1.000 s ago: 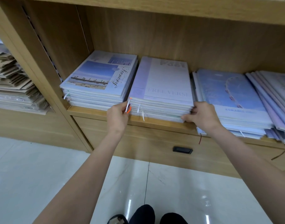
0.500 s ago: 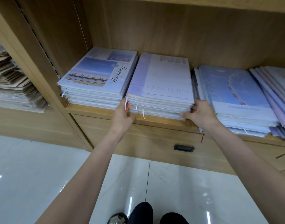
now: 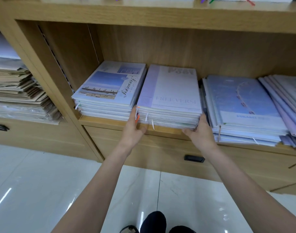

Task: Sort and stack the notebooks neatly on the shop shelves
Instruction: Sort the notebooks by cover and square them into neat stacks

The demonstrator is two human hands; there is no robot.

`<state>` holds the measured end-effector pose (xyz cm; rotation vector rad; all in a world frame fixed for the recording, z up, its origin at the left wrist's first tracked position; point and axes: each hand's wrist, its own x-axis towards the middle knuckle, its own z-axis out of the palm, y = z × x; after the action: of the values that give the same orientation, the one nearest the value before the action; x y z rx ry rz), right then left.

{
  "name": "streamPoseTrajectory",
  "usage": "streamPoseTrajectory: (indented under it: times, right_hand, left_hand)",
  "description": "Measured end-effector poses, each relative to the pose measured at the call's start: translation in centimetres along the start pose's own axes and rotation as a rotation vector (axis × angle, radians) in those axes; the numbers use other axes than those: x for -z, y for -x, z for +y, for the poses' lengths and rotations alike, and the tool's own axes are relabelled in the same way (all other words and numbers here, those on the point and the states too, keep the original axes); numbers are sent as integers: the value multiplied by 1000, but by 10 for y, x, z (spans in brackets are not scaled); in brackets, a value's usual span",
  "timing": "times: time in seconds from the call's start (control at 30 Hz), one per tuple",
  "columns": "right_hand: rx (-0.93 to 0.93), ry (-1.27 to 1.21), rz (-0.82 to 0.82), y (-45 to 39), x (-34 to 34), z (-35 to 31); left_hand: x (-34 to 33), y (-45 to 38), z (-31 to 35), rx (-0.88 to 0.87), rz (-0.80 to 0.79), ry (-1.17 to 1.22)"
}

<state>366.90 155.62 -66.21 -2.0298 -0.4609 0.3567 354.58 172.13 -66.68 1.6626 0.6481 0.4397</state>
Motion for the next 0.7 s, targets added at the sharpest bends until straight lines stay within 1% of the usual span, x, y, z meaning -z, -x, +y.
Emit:
streamPoseTrajectory:
  times: [0.07, 0.1, 0.17, 0.2, 0.23, 0.27, 0.37, 0.4, 0.47, 0.53, 0.6, 0.67, 0.7]
  right_hand:
    - [8, -67, -47, 5, 0, -1]
    - [14, -131, -71, 9, 3, -4]
    - [11, -233, -79, 16, 17, -7]
    - [22, -239, -58, 21, 27, -7]
    - [41, -213, -21, 25, 39, -6]
    - [56, -183, 23, 30, 52, -5]
    - [74, -80, 132, 44, 96, 1]
    - [79, -30, 163, 46, 111, 6]
    - [86, 173, 203, 47, 141, 15]
    - [31, 385, 188, 41, 166, 29]
    - [-12, 491, 136, 32, 182, 43]
    - [15, 600, 88, 24, 187, 59]
    - [37, 658, 76, 21, 185, 68]
  left_hand:
    - [2, 6, 4, -11, 5, 10]
    - [3, 10, 5, -26, 41, 2]
    - [2, 18, 8, -79, 208, -85]
    - [-2, 24, 10, -102, 303, -143]
    - [-9, 30, 15, -124, 360, -179]
    - [-18, 36, 20, -149, 371, -194]
    - [-58, 50, 38, -230, 273, -199]
    - [-72, 53, 42, -251, 214, -223]
    - [-99, 57, 49, -275, 53, -288]
    - [-124, 55, 53, -309, -113, -386]
    - [-146, 47, 51, -304, -255, -526]
    - [-163, 36, 45, -216, -324, -615]
    - [-168, 30, 40, -176, -316, -634]
